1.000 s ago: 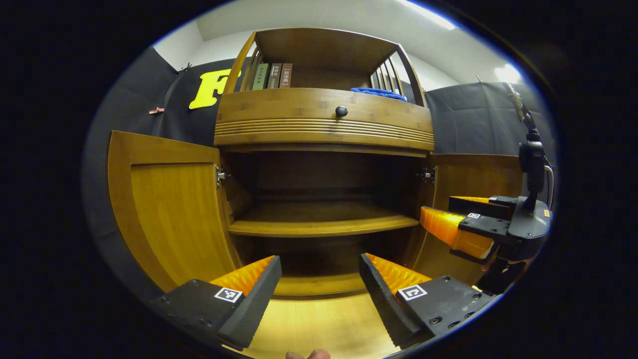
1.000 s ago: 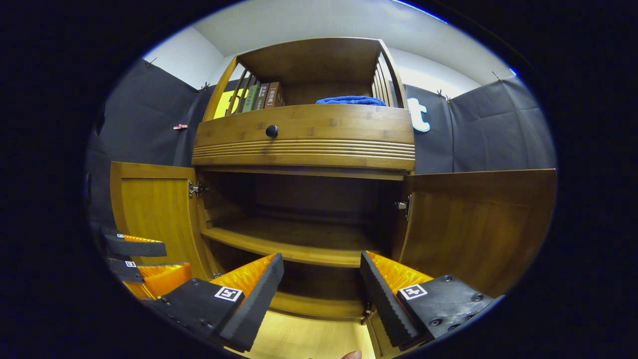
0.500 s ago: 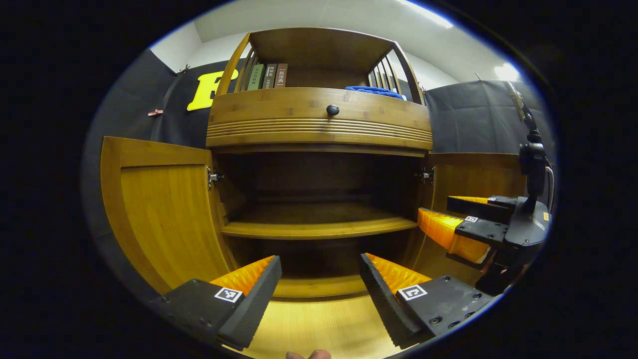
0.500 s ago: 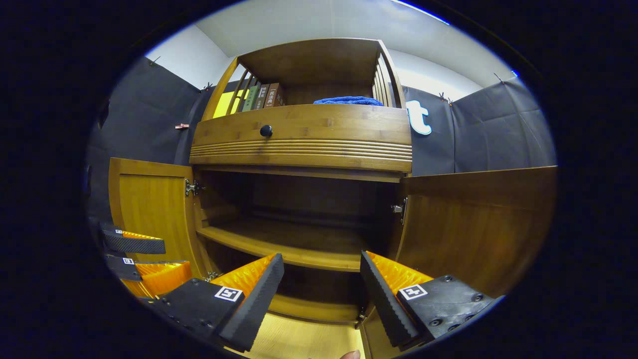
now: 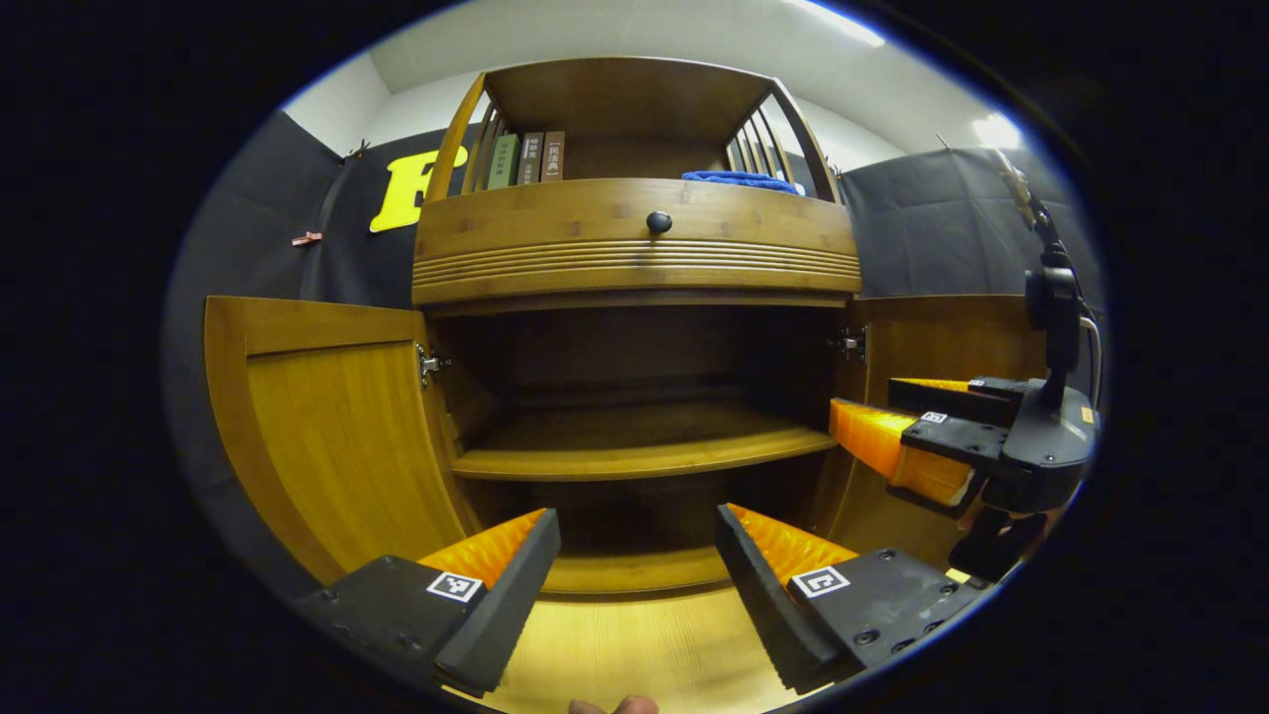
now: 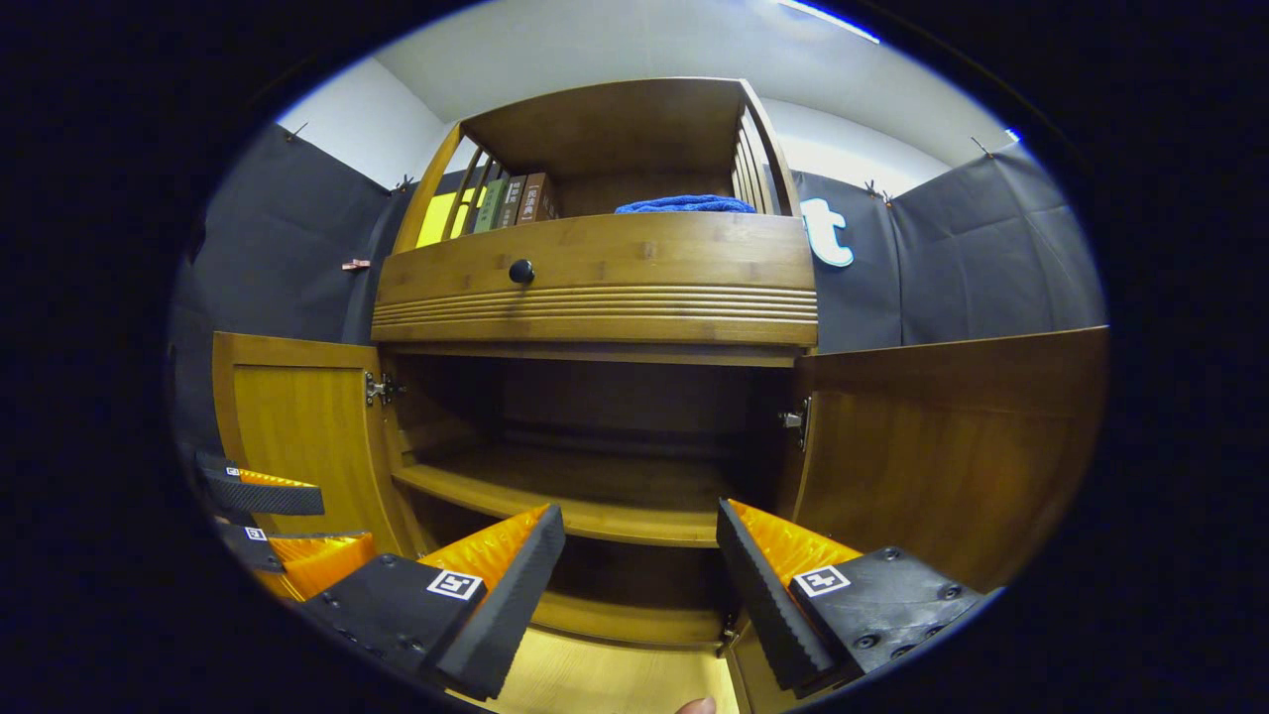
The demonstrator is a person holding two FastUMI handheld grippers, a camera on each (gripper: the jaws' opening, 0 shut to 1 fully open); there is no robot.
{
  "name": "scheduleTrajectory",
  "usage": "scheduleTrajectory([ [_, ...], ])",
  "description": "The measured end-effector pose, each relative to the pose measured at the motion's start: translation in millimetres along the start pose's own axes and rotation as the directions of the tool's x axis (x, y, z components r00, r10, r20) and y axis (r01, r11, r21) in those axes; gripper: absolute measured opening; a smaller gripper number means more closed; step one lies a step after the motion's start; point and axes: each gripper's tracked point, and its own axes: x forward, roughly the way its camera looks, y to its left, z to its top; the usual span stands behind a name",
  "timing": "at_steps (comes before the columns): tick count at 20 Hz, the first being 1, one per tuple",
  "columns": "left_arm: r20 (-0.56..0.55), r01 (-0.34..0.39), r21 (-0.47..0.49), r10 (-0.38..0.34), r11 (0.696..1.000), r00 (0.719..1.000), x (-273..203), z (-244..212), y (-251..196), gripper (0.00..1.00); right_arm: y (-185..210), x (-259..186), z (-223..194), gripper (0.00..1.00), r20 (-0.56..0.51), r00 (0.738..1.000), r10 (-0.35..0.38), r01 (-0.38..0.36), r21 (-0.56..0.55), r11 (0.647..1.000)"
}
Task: Open the right door of the double-door shoe cabinet with the right hand, and open the left door with the left hand.
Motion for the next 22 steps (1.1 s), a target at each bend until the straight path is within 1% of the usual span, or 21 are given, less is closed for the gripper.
scheduleTrajectory([
  [2,-0.004,0.005,-0.007,-0.005,1.000,1.000,-0.9,-1.1,-0.9,0.99,-0.9,-0.9,-0.9,0.96,-0.006,1.000,-0.006,0.006,0.003,1.000],
  [4,-0.008,0.005,-0.007,-0.005,1.000,1.000,-0.8,-2.8,-2.0,0.99,-1.2,-1.9,-1.7,0.96,-0.011,1.000,-0.011,0.011,0.008,1.000],
  [5,-0.010,0.005,-0.007,-0.006,1.000,1.000,-1.4,-4.3,-2.9,0.98,-1.4,-2.3,-2.4,0.98,-0.013,1.000,-0.012,0.012,0.009,1.000],
  [7,-0.012,0.010,-0.007,-0.010,1.000,1.000,-1.4,-4.2,-4.3,0.99,-2.3,-2.1,-2.3,0.96,-0.012,1.000,-0.015,0.015,0.003,1.000],
  [8,-0.011,0.012,-0.006,-0.012,1.000,1.000,-1.5,-3.7,-5.0,0.98,-3.3,-2.2,-1.9,0.96,-0.012,1.000,-0.016,0.016,-0.001,1.000],
  [9,-0.011,0.013,-0.006,-0.014,1.000,1.000,-1.7,-3.9,-5.6,0.98,-4.1,-2.3,-1.9,0.98,-0.012,1.000,-0.018,0.018,-0.003,1.000],
  [10,-0.011,0.015,-0.008,-0.015,1.000,1.000,-1.9,-4.1,-5.4,0.96,-4.2,-2.5,-1.9,0.97,-0.012,1.000,-0.019,0.019,-0.002,1.000],
  [11,-0.011,0.016,-0.011,-0.016,1.000,1.000,-1.7,-4.9,-5.3,0.98,-3.9,-2.7,-2.0,0.96,-0.012,1.000,-0.020,0.020,0.000,1.000],
  [18,-0.011,0.013,-0.028,-0.013,1.000,1.000,-3.6,-6.5,-0.7,0.98,-2.0,-3.3,-1.8,0.96,-0.013,1.000,-0.014,0.014,-0.015,1.000],
  [21,-0.009,0.015,-0.034,-0.016,0.999,1.000,-3.1,-6.7,1.5,0.98,-2.0,-4.3,-1.2,0.95,-0.016,1.000,-0.024,0.024,-0.013,1.000],
  [22,-0.004,0.019,-0.038,-0.019,0.999,1.000,-2.6,-5.8,2.3,0.98,0.0,-4.0,-0.7,1.00,-0.013,1.000,-0.026,0.026,-0.005,1.000],
])
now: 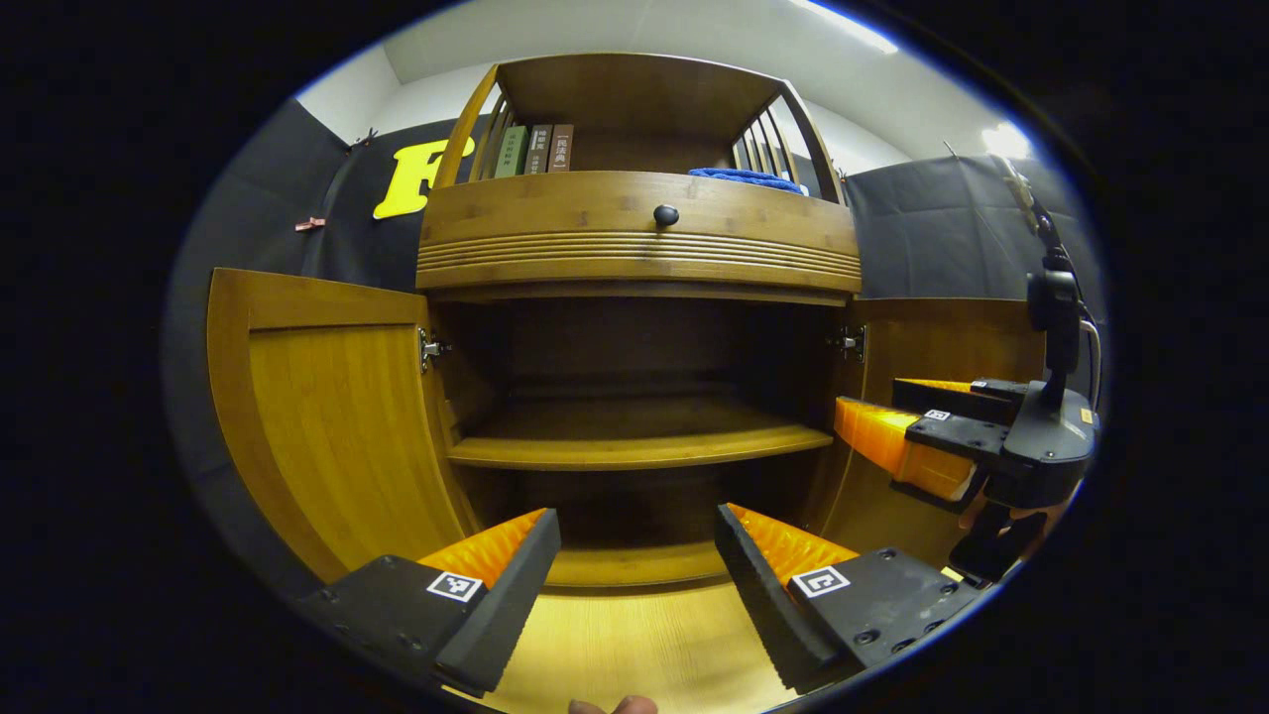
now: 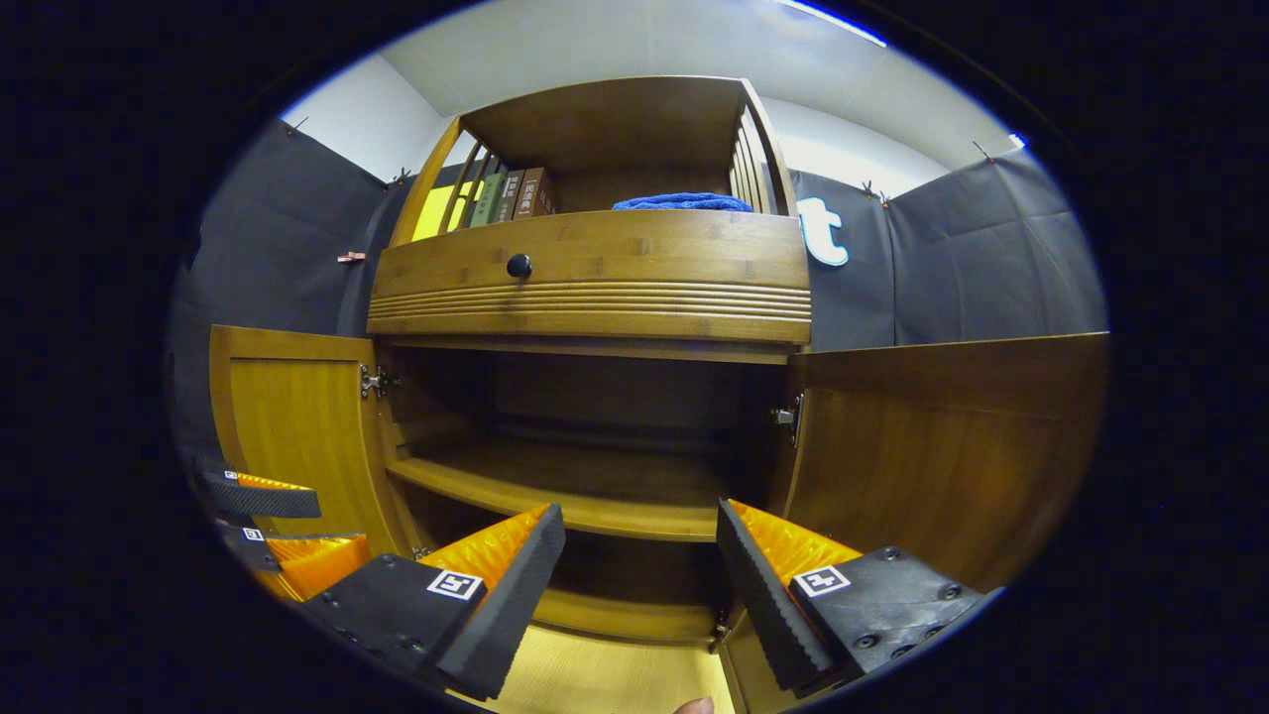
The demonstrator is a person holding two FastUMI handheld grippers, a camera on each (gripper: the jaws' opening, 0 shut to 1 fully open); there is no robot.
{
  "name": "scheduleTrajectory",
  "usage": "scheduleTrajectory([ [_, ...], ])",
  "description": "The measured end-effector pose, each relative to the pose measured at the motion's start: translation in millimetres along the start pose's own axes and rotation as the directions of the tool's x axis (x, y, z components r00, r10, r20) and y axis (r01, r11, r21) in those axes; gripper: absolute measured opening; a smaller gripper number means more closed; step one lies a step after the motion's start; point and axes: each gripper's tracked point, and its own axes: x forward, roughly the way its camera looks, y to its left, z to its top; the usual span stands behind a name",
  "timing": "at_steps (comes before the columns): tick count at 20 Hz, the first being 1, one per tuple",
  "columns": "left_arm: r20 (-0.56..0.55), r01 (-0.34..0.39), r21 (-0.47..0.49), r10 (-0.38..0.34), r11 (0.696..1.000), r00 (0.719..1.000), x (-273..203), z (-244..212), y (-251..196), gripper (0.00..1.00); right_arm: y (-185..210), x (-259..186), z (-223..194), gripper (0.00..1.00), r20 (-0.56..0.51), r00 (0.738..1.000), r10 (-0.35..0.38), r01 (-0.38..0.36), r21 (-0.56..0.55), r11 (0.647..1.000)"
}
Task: Open the right door of the double-door shoe cabinet with the right hand, and open the left door with the left hand.
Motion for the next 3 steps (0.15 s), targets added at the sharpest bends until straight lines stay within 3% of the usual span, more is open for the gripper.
scheduleTrajectory([
  [3,0.021,0.000,0.001,0.000,1.000,1.000,0.8,5.6,5.1,0.98,4.2,0.2,2.2,0.95,0.009,1.000,-0.015,0.014,0.017,1.000],
])
